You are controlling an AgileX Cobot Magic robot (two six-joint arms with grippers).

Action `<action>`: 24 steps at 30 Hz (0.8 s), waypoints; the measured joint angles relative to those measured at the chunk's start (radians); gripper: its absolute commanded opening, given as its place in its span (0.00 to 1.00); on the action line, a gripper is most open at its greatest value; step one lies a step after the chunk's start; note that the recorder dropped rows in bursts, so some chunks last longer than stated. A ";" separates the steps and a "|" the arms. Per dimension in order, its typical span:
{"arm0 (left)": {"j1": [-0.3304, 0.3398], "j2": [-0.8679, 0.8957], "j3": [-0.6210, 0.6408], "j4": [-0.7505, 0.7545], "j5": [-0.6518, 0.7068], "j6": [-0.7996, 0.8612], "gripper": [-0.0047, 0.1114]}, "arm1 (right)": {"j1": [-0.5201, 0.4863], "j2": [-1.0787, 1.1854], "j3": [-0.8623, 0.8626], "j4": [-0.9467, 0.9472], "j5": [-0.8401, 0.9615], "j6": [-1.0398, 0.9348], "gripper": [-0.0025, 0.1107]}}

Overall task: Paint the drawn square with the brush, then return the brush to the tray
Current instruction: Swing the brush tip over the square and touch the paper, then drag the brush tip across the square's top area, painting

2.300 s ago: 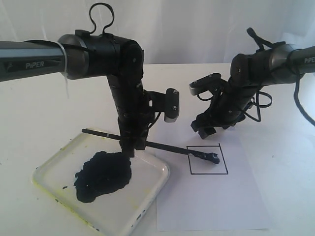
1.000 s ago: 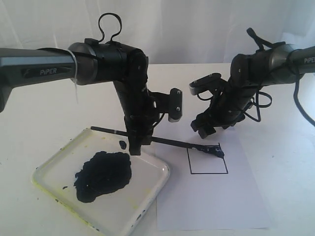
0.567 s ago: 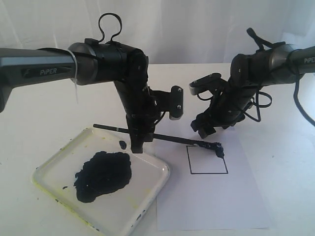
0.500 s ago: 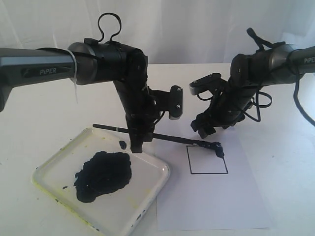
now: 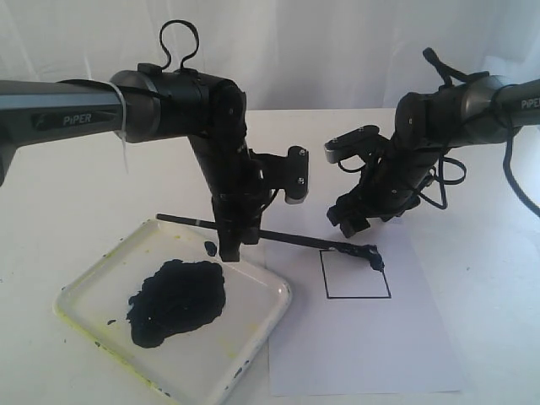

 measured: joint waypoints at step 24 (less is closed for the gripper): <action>0.015 0.023 -0.002 -0.009 0.006 0.014 0.04 | 0.000 0.000 0.000 0.000 0.000 0.000 0.60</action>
